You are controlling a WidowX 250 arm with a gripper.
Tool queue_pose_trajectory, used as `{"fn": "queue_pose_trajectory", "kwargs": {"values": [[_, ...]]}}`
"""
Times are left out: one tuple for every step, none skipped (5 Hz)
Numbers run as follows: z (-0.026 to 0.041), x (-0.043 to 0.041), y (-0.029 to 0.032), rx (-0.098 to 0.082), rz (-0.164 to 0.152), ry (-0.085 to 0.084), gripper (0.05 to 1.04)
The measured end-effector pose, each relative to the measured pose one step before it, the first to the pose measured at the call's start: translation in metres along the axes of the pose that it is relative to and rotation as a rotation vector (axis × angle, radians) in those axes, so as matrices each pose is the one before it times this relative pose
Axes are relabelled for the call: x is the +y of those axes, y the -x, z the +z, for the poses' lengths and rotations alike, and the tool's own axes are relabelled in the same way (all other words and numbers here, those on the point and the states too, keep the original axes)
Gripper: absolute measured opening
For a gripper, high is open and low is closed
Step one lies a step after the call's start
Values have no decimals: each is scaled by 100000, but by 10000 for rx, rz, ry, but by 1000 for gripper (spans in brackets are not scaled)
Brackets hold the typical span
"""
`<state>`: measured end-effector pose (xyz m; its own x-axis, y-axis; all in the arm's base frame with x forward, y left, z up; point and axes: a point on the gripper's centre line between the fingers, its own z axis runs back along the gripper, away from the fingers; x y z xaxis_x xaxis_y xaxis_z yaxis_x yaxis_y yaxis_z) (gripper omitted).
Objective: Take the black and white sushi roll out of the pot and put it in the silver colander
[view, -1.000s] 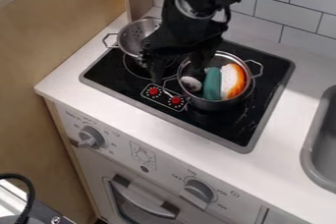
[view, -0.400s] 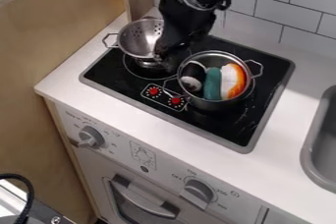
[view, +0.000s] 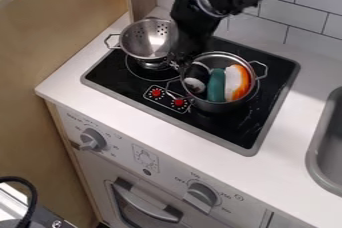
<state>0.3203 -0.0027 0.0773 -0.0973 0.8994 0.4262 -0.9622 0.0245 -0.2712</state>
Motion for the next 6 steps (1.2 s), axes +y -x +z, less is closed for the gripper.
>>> {"fn": "queue_pose_trajectory", "kwargs": {"values": [[-155, 54, 843, -238, 333, 53, 998], [53, -109, 759, -173, 404, 242, 998], [-148, 92, 767, -159, 178, 141, 998], [114, -135, 348, -22, 189, 186, 998], [-410, -196, 451, -37, 173, 270, 998], [-484, -188, 363, 71, 198, 209, 998]]}}
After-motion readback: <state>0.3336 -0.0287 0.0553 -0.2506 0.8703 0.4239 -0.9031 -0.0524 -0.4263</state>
